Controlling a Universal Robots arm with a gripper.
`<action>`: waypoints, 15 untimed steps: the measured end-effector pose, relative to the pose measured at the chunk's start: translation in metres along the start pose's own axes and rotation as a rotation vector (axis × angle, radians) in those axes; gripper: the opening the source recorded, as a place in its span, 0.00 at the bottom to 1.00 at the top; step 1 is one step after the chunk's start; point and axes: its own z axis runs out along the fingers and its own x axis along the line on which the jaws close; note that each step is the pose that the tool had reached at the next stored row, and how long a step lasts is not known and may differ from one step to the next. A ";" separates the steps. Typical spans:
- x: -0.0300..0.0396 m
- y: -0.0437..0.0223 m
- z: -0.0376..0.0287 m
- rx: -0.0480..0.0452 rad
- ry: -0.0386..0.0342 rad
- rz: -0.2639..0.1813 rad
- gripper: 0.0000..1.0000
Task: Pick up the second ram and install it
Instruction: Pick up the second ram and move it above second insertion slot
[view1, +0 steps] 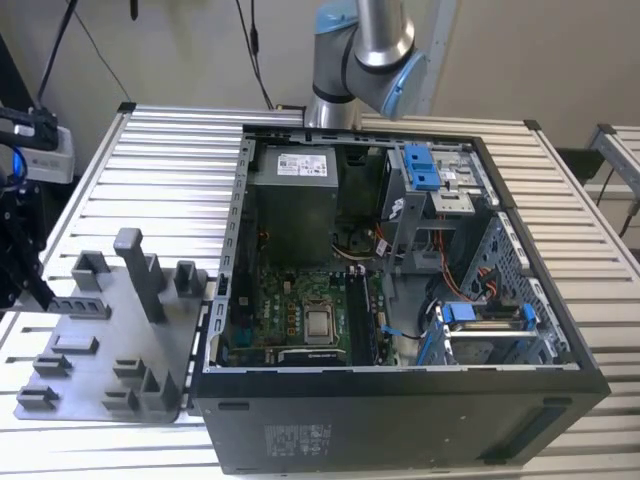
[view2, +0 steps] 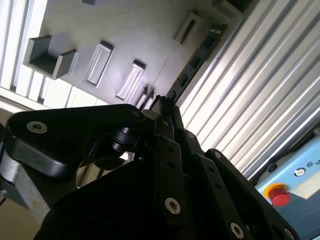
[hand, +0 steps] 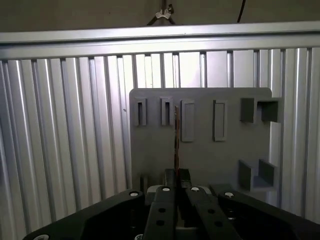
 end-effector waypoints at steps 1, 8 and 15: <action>-0.0001 0.0000 -0.0014 0.0000 0.0000 0.000 0.14; -0.0005 -0.0002 -0.0108 -0.0001 0.0001 0.000 0.14; -0.0010 -0.0003 -0.0225 -0.0001 0.0001 0.001 0.14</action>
